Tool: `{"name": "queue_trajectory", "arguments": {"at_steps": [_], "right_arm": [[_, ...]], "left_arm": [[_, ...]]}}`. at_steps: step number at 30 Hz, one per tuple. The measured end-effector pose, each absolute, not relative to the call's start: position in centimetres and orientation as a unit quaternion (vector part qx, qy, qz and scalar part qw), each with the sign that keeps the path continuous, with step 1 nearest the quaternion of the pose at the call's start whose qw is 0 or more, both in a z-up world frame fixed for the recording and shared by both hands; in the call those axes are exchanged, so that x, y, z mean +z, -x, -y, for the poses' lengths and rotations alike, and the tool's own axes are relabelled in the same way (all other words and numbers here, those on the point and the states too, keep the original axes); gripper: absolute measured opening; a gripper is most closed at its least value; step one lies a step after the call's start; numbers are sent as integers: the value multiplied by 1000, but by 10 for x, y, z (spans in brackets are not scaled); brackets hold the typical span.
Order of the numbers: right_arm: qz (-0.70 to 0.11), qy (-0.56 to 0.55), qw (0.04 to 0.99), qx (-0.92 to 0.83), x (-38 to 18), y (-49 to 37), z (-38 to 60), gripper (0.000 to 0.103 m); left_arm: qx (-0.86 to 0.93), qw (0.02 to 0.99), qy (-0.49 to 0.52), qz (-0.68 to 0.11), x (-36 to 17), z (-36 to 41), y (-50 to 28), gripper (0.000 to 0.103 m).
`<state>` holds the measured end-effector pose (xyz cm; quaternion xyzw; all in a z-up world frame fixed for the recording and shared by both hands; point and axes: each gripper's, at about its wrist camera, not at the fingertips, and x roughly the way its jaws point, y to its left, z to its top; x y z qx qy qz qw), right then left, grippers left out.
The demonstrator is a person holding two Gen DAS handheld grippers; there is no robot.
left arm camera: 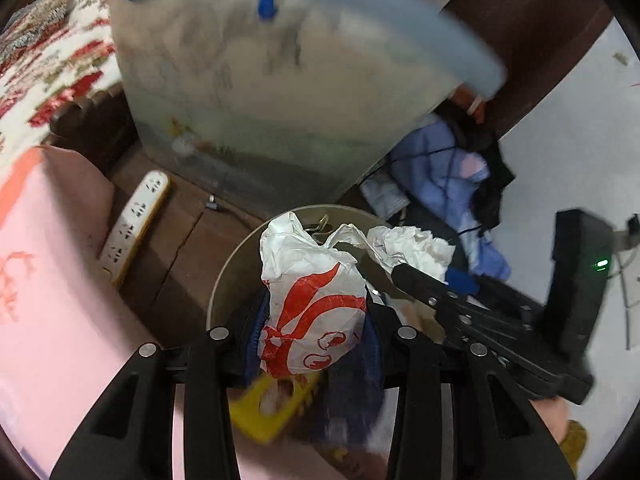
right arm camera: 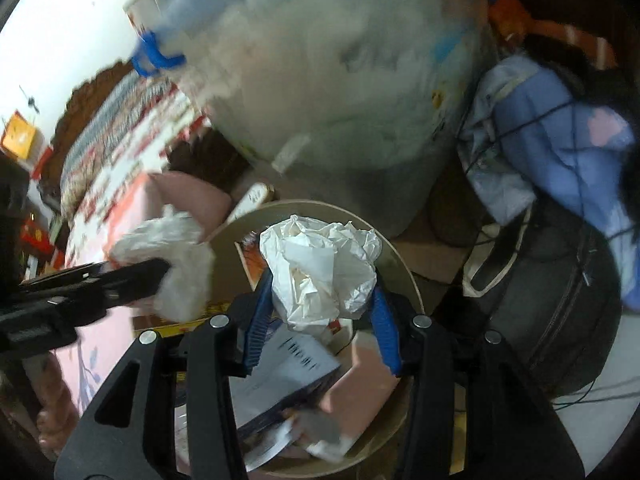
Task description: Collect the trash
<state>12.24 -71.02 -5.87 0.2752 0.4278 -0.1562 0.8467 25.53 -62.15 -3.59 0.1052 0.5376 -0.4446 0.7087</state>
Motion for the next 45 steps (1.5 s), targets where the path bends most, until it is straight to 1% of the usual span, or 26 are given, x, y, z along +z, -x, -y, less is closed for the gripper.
{"name": "queue_trajectory", "arguments": {"at_steps": [1,2,3,4,5,6,7,8,9,10,15,20,22,24,26,28,30,34,40,45], "right_arm": [[-437,-277,842,-152,-63,-127,715,49],[-446,-280,837,-148,-68,-132,718,52],[-457,-286,831,-139,-74,-137,721,53],[-466,-294,824,-130,-80,-140,722,54],[-471,-297,819,-134,-84,-141,725,59],[-466,-298,822,-138,-84,-140,726,62],[-458,-299,826,-133,-82,-138,726,65],[-449,-299,832,-129,-79,-136,726,72],[-436,-296,840,-129,-73,-132,724,77],[-424,-286,848,-139,-67,-127,721,82],[-385,-274,868,-152,-40,-102,708,82],[-344,-289,879,-162,-13,-65,675,82],[-319,-309,880,-168,-4,-42,652,82],[-291,-332,882,-166,0,-20,627,83],[-267,-339,885,-176,0,2,596,88],[-248,-342,888,-179,-2,19,561,90],[-241,-346,889,-178,-6,30,529,90],[-234,-359,885,-180,-12,48,477,90],[-234,-334,895,-182,0,63,405,90],[-225,-316,904,-181,17,78,361,92]], "left_arm": [[-441,705,-107,-545,-43,626,-256,41],[-436,699,-109,-556,-52,632,-259,45],[-432,694,-109,-565,-59,637,-261,54],[-429,686,-110,-577,-67,640,-262,60],[-425,682,-105,-585,-71,640,-264,63],[-426,679,-98,-591,-71,638,-266,72],[-428,682,-92,-586,-68,633,-268,77],[-430,688,-87,-579,-64,630,-269,78],[-431,693,-83,-572,-58,625,-270,80],[-430,698,-78,-567,-52,621,-272,80],[-440,709,-27,-550,-18,587,-275,80],[-451,723,-5,-524,10,535,-250,80],[-449,734,-13,-509,17,512,-232,81],[-441,751,-36,-489,22,486,-212,84],[-420,783,-75,-452,27,458,-187,87],[-408,803,-102,-422,31,429,-167,91],[-402,812,-110,-408,31,401,-152,93],[-392,826,-114,-388,37,345,-129,94],[-349,862,-115,-349,52,269,-101,94],[-333,874,-110,-337,58,222,-84,94]]}}
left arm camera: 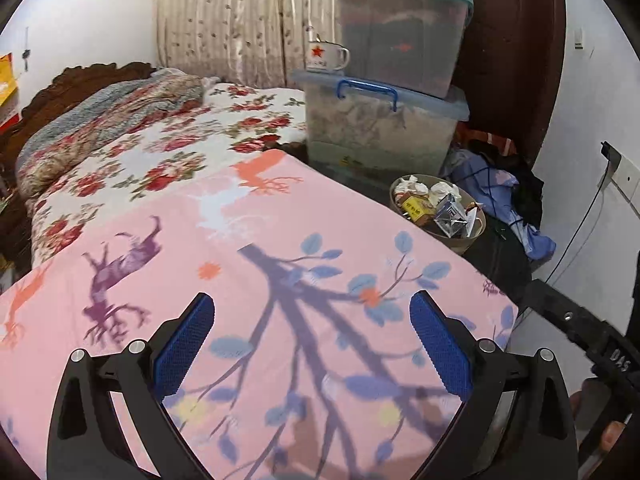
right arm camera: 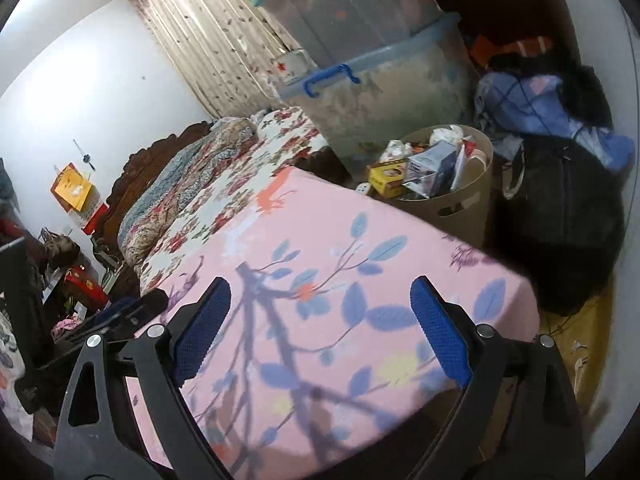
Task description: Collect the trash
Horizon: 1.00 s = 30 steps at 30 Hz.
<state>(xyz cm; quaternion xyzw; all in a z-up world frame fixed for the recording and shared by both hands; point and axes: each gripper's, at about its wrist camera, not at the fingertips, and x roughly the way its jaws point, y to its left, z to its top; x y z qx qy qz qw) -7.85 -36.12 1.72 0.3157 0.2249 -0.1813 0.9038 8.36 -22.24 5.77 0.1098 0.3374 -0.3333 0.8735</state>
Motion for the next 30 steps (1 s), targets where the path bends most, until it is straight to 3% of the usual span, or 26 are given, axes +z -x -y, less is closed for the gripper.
{"name": "queue_trajectory", "arguments": {"at_steps": [12,30], "right_arm": [[-192,-279,924,-177,59,98,291,96],[-165,-284,922,-207,68,108,279,100]], "left_arm": [[-326,890,-83,-309,75,158,-56,94],[-319,900,-92,-283,81,150,-45,94]]}}
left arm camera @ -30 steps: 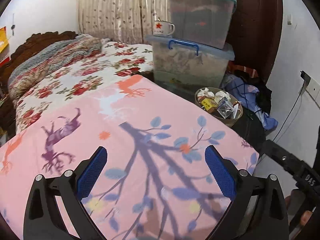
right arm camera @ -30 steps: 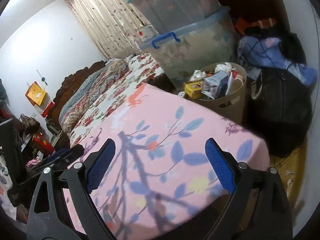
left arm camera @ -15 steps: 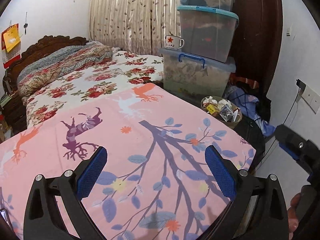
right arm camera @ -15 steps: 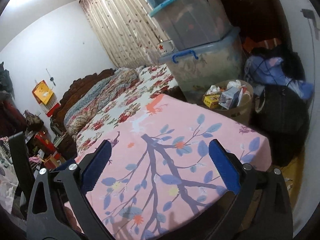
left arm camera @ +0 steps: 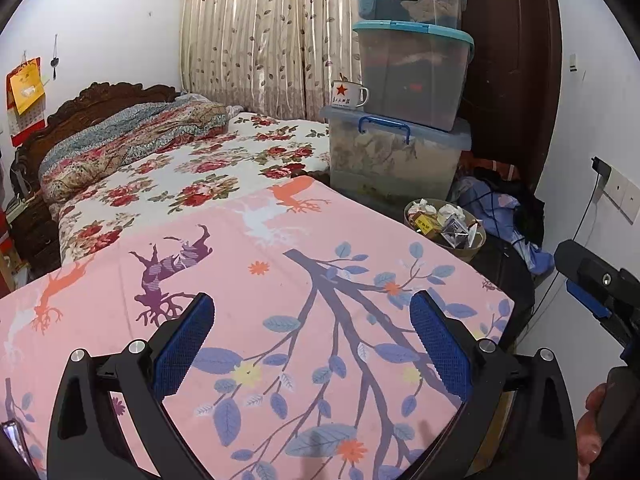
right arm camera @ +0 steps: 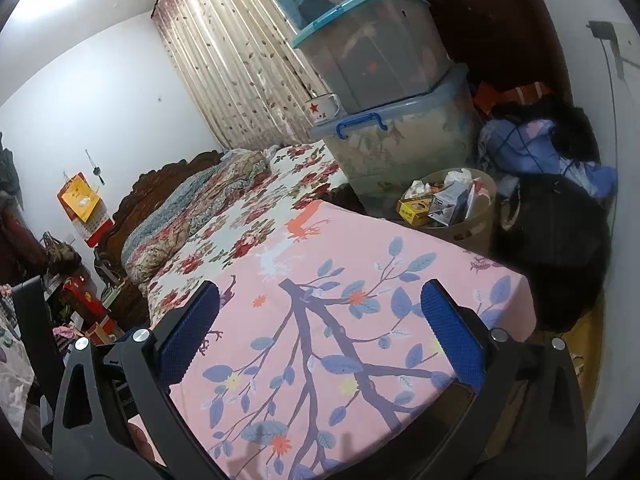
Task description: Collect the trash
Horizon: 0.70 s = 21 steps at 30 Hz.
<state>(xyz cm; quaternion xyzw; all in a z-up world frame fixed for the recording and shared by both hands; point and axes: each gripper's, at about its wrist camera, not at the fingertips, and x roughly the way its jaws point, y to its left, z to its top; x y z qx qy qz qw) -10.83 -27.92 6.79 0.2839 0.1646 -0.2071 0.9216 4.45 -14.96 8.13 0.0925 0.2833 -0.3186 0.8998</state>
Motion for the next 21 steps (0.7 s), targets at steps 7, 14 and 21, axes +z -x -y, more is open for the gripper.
{"name": "queue_trajectory", "arguments": {"at_steps": [7,14,21], "right_arm": [[-176,-298,914,-209,53,106,286,100],[-177,-307,909,-220,45,100,290,100],[-172,-305,912,-213,45,97,281,100]], "left_arm": [[-320,900,-103,-277,78,156,-41,94],[-295,913,-111,-258,73,152,-40,94],[-245,937,-119,-218,87,138,-37,94]]}}
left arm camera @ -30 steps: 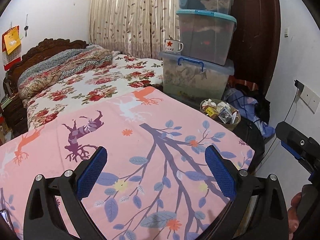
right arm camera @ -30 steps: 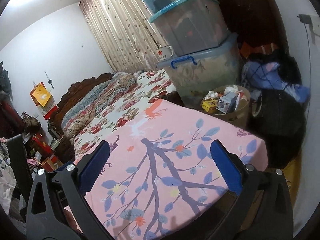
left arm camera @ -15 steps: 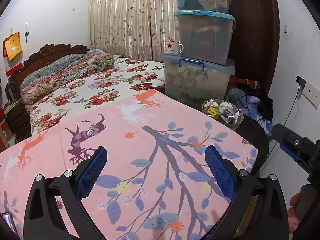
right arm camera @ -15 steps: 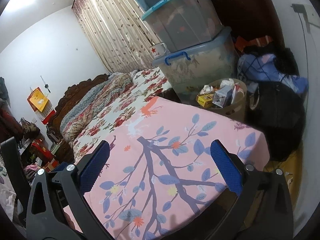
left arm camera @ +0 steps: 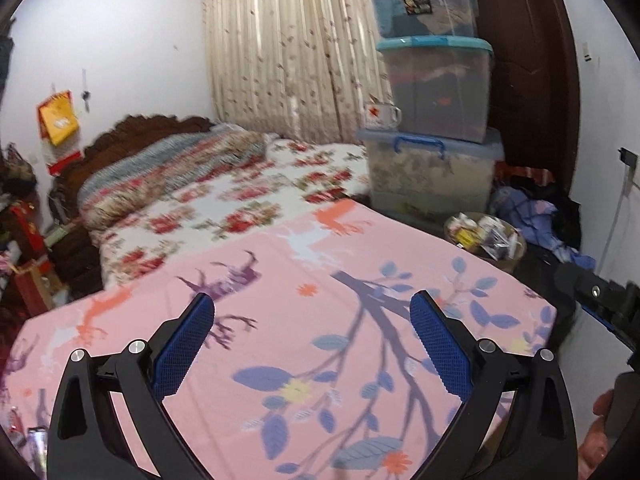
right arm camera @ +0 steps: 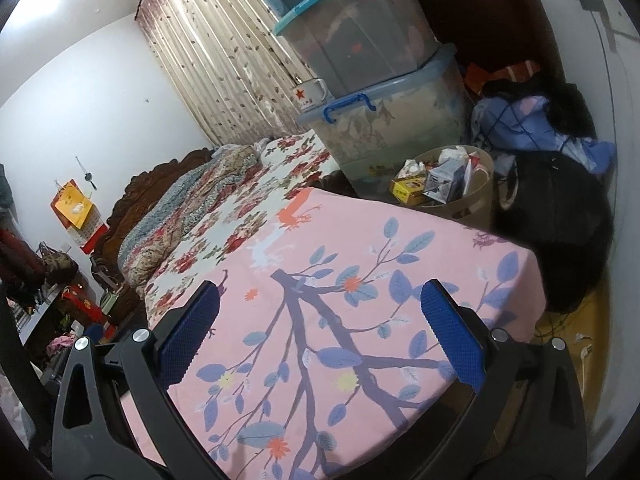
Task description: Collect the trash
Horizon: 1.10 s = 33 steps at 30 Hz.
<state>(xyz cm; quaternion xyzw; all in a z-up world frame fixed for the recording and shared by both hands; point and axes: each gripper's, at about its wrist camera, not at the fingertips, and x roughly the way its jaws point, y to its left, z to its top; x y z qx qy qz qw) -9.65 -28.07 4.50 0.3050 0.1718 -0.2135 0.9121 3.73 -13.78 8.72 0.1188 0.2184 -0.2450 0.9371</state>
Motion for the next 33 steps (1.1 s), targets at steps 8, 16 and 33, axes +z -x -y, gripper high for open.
{"name": "queue_trajectory", "arguments": {"at_steps": [8,16,33], "right_arm": [[-145,-285,922,-216,56,105,271,100],[-159,-306,914,-212,45,99,276,100],[-169,-320,909,-208,36,98,283,100]], "left_arm": [[-271,930,-92,-231,105,126,-39,94],[-280,916,-95,-273,95,129,-52,94],[-290,919,-105,-247,92,135,-48,94]]}}
